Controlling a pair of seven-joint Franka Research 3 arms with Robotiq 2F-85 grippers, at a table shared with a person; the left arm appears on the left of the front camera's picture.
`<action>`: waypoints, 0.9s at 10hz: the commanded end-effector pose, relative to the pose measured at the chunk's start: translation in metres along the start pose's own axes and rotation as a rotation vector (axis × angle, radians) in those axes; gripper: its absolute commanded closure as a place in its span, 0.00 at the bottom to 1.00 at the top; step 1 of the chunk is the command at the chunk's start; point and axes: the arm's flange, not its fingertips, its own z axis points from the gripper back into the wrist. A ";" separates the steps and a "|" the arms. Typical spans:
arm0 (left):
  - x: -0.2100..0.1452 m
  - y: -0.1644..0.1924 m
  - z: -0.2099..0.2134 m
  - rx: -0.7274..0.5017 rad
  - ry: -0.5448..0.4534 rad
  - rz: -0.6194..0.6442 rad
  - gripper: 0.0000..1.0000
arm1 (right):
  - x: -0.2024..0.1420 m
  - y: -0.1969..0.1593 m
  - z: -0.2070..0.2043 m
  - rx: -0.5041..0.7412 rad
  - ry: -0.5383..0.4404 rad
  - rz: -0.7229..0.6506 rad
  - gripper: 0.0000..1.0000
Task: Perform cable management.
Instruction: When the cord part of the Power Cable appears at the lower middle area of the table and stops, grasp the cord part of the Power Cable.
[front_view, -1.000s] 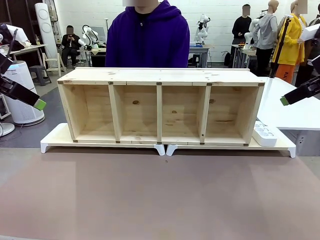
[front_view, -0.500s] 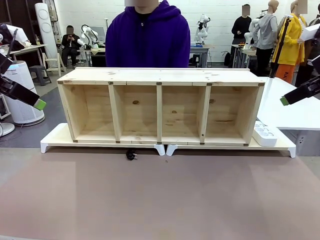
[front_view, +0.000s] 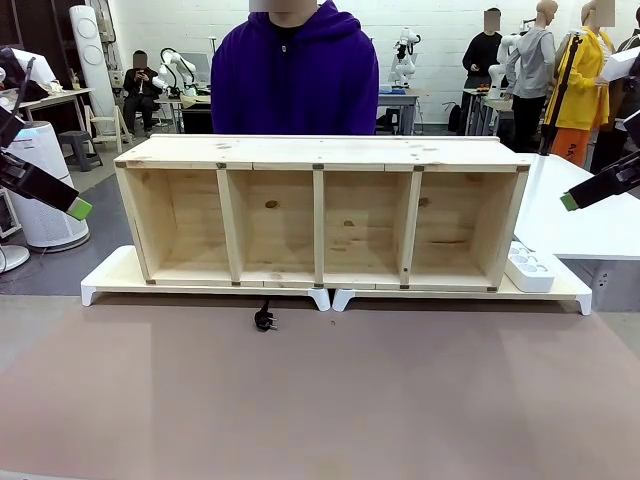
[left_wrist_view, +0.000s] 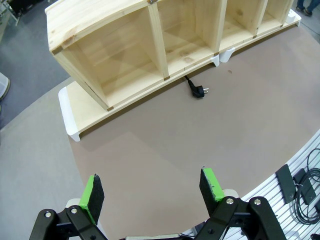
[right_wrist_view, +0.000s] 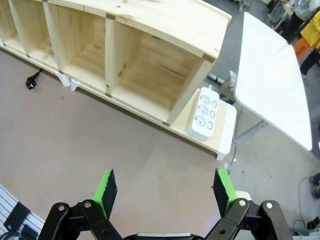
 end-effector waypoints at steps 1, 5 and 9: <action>0.002 0.002 -0.002 0.000 -0.010 -0.006 0.00 | 0.000 -0.001 -0.003 0.000 0.002 -0.001 0.00; 0.002 0.002 -0.002 0.000 -0.010 -0.006 0.00 | 0.000 -0.001 -0.003 0.000 0.002 -0.001 0.00; 0.002 0.002 -0.002 0.000 -0.010 -0.006 0.00 | 0.000 -0.001 -0.003 0.000 0.002 -0.001 0.00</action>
